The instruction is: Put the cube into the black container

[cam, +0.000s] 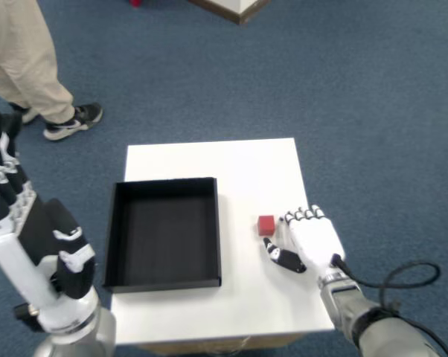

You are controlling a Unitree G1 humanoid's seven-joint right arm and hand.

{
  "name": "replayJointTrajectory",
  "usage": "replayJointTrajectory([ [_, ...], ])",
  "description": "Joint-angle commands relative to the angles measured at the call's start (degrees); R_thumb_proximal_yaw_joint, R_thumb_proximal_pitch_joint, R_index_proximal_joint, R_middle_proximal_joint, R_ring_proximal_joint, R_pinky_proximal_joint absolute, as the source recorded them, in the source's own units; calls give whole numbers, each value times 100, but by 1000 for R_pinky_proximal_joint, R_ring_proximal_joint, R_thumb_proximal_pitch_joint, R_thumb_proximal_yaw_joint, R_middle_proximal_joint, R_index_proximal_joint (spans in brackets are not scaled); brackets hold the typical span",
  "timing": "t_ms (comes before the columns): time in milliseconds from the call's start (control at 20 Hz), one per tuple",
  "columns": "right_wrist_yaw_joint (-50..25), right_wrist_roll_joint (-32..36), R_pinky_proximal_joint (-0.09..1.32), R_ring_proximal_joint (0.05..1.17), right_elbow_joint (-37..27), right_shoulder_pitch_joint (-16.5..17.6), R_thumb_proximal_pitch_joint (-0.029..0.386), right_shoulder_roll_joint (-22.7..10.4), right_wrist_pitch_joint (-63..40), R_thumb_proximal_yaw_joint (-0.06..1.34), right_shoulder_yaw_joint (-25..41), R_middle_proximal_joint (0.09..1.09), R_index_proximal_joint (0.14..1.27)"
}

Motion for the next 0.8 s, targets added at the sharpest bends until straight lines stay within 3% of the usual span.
replayJointTrajectory([
  [50,-136,-27,27,204,97,-292,132,-51,54,236,2,254,386],
  [800,-524,-145,63,215,102,-326,138,122,82,249,109,261,403],
])
